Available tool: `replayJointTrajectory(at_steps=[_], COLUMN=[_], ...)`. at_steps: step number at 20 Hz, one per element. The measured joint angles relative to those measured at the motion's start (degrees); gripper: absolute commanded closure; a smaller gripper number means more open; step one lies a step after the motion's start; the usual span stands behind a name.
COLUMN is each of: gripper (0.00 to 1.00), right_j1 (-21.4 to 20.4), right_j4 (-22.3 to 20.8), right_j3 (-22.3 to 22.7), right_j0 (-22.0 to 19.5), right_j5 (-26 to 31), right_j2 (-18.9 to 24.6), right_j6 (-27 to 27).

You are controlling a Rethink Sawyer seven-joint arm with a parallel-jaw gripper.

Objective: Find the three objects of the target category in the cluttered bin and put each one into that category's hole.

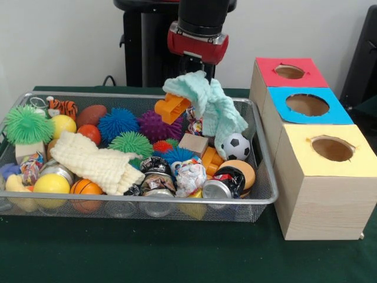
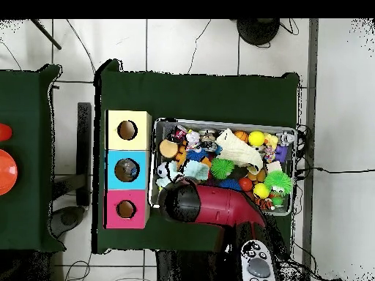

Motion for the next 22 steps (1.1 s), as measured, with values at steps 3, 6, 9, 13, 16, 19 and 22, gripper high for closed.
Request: replayJointTrajectory(at_steps=[3,6,9,13,16,19,22], gripper=[1.0,0.0,0.0,0.0,0.0,0.0,0.0], right_j1=[-0.22,-0.68,-0.88,-0.96,-1.02,-1.6,-2.33], right_j4=[0.0,0.0,0.0,0.03,0.09,0.07,0.28], right_j3=[-0.13,-0.4,-0.42,-0.46,-0.47,-1.22,-1.72], right_j0=[0.03,-0.01,-0.04,-0.04,-0.03,0.37,-0.24], right_j5=[0.48,0.95,0.96,0.96,1.09,3.52,5.26], right_j2=[-0.01,-0.04,-0.04,-0.04,-0.04,-0.36,-0.28], right_j6=[0.0,0.0,0.0,0.0,0.0,0.0,0.0])
